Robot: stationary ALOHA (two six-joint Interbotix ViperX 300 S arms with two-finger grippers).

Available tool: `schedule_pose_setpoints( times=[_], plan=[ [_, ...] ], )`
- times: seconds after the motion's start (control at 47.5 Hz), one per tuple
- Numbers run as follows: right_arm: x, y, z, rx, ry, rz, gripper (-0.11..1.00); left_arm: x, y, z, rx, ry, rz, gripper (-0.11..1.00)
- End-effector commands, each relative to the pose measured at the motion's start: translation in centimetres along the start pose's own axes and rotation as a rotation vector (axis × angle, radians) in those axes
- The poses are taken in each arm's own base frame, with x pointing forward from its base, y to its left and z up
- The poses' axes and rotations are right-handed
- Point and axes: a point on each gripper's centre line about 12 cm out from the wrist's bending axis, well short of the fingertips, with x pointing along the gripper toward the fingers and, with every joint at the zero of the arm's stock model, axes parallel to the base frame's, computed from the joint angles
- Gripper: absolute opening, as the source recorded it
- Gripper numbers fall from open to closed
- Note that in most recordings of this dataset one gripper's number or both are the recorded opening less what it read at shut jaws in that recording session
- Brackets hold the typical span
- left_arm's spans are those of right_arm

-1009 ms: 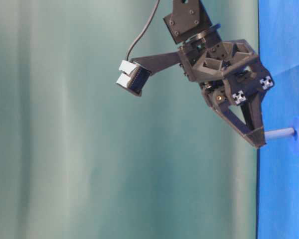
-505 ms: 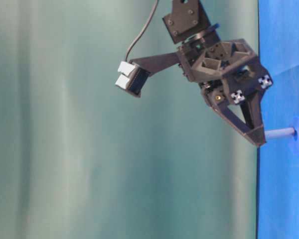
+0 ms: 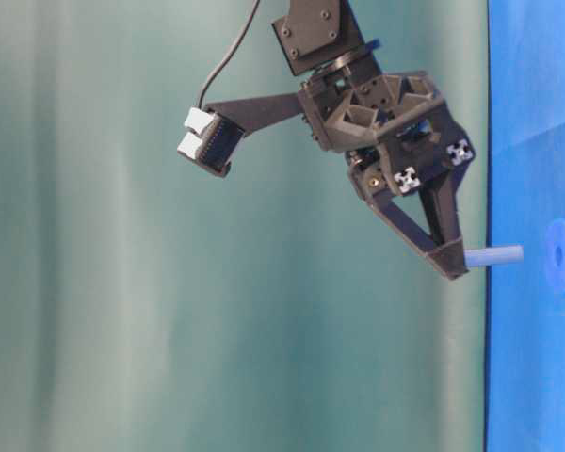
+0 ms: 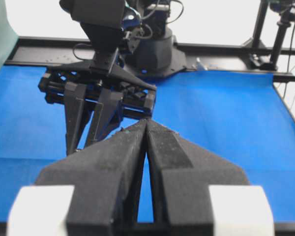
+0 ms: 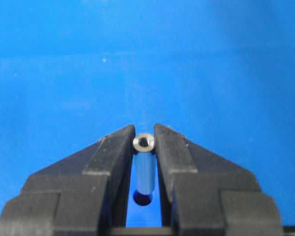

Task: Insert the shaft placed at a random location into the center hole of the small gear at another random location.
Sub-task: 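Carry the shaft left and position it above the blue gear's hole, then lower the shaft into the gear's center hole with the right gripper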

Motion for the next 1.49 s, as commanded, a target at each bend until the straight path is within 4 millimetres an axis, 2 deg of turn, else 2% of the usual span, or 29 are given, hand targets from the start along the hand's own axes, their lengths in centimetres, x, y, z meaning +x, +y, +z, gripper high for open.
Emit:
schedule_pose_setpoints(
  times=[0.0, 0.442, 0.946, 1.304, 1.472],
  plan=[
    [-0.4, 0.3, 1.4, -0.002, -0.053, 0.007, 0.04, 0.1, 0.0, 0.4, 0.001, -0.012, -0.001, 0.00],
    [1.1, 0.1, -1.1, 0.008, -0.040, -0.005, 0.04, 0.1, 0.0, 0.3, 0.000, -0.011, -0.001, 0.00],
    [1.6, -0.1, -2.4, 0.016, -0.017, -0.015, 0.04, 0.1, 0.0, 0.2, 0.000, -0.008, -0.001, 0.00],
    [2.6, -0.4, -4.1, 0.024, 0.019, -0.031, 0.04, 0.0, 0.0, 0.1, 0.000, -0.006, -0.001, 0.00],
    [2.7, -0.4, -4.2, 0.025, 0.020, -0.032, 0.04, 0.0, 0.0, 0.1, 0.000, -0.005, -0.001, 0.00]
  ],
)
